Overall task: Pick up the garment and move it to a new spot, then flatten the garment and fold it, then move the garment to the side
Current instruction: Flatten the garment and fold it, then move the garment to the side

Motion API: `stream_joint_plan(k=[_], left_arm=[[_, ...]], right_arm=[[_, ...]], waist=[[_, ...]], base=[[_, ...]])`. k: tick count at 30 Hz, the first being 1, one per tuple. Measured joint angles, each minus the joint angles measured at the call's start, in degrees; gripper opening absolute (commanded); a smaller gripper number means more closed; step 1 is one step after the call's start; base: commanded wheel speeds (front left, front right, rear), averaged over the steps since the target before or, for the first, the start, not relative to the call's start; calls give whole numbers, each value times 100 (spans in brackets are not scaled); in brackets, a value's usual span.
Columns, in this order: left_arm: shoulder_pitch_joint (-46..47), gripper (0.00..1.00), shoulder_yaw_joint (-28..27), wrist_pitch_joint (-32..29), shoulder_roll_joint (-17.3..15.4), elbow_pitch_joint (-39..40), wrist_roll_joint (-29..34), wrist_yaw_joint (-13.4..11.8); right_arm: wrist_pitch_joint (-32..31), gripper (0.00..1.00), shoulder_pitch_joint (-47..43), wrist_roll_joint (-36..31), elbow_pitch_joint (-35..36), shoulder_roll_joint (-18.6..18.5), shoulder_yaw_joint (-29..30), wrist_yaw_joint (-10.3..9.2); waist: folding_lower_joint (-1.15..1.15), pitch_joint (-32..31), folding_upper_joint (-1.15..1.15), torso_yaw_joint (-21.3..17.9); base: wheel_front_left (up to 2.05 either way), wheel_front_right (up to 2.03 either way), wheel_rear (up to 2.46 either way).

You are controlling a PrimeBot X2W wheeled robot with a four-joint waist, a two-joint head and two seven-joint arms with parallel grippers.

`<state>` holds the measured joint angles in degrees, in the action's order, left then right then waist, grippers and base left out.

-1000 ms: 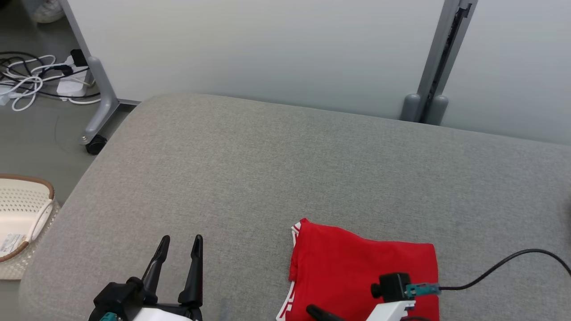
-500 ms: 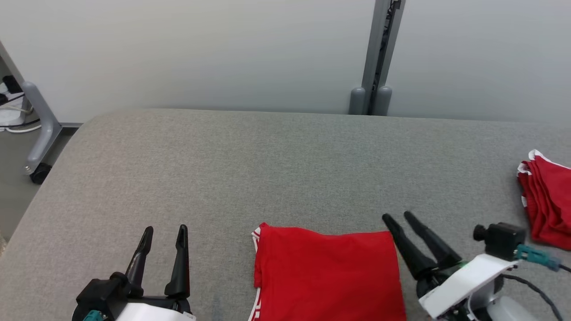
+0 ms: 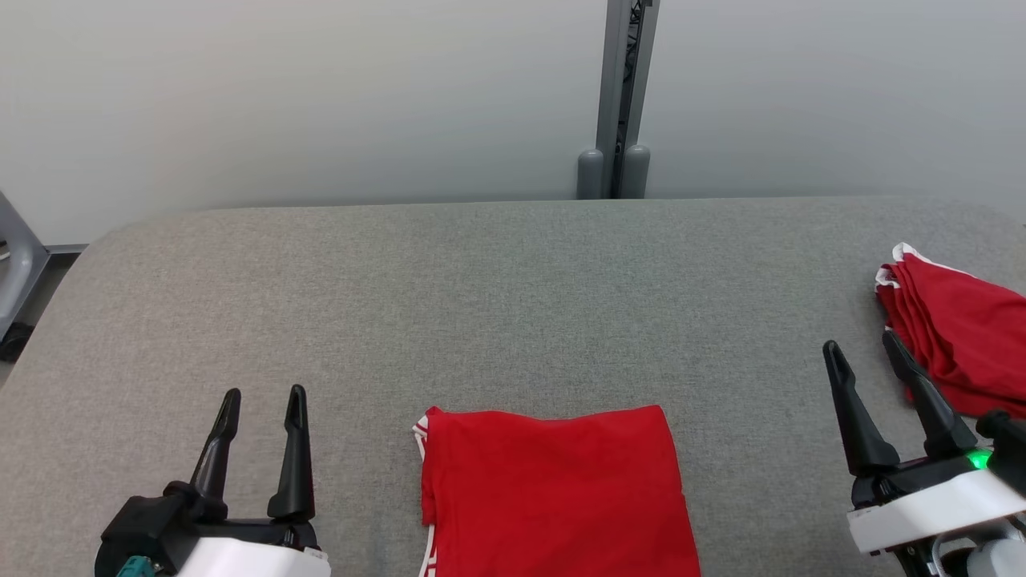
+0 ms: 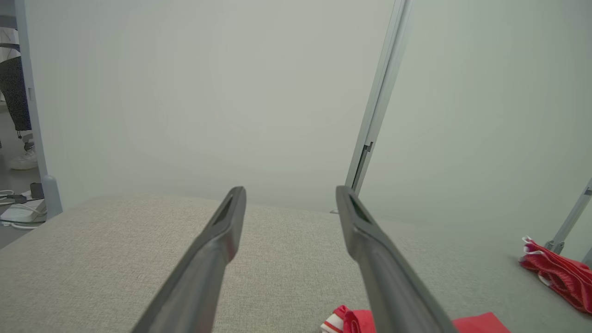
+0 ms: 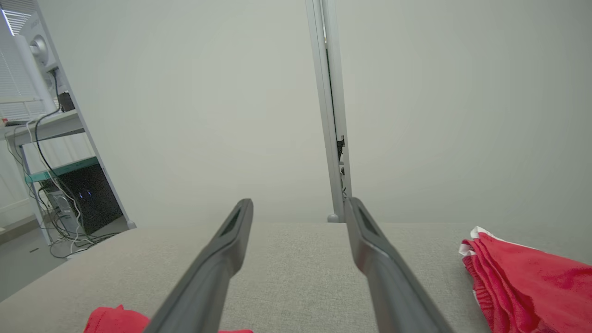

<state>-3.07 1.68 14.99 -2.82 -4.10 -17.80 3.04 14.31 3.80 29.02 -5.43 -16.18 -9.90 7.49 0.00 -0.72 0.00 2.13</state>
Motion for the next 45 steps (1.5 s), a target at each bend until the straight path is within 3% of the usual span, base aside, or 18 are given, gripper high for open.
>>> stream_joint_plan(k=[8,12,45], left_arm=[[-27,100,58,0,1,3,167,-34],[-27,100,73,0,3,-24,235,-33],[-27,100,163,0,1,-159,325,-15]], right_arm=[[60,100,-158,-1060,-318,513,728,0],[59,100,-262,-1355,-321,642,721,0],[63,100,-327,-1432,-448,783,722,0]], waist=[[0,10,0,-39],[0,16,0,-4],[0,-40,0,180]], base=[[0,0,0],[0,0,0],[0,0,0]])
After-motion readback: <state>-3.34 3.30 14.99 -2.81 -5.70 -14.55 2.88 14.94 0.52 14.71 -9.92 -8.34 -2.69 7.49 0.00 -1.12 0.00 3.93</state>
